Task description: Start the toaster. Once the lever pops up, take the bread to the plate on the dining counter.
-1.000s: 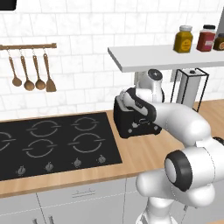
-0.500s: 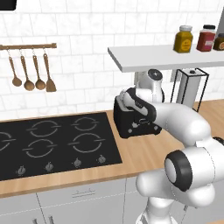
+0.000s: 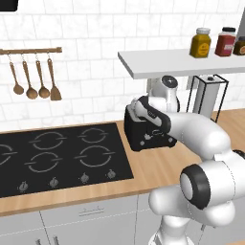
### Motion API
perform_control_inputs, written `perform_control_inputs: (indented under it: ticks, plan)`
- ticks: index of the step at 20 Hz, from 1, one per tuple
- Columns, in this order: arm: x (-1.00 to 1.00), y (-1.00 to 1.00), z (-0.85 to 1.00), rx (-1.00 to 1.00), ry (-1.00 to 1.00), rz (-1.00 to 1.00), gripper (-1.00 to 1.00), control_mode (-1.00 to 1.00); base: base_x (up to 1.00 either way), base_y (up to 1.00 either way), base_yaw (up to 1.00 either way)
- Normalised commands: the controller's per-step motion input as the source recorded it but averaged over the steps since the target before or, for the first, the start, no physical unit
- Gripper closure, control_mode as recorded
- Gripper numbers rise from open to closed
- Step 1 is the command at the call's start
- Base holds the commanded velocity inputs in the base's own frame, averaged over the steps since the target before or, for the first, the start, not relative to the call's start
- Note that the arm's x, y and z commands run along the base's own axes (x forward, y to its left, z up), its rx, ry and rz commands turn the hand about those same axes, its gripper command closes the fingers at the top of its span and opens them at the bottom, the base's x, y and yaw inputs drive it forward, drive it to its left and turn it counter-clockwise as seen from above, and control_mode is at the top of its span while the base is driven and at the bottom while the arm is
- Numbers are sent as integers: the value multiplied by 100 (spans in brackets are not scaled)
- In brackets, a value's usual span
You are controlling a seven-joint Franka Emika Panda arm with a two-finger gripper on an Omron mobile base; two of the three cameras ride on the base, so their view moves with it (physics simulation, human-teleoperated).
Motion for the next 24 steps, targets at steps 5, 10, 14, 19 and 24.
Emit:
perform_control_inputs:
  ticks: [5,10,14,19,24]
  plan:
    - [0,0,0,0,0,0,-100,-100,0,0,0]
    - [0,0,0,0,0,0,-100,-100,0,0,0]
    - [0,0,0,0,0,0,-100,-100,0,0,0]
    - [0,0,0,0,0,0,-100,-100,0,0,0]
    - [0,0,0,0,0,0,-100,-100,0,0,0]
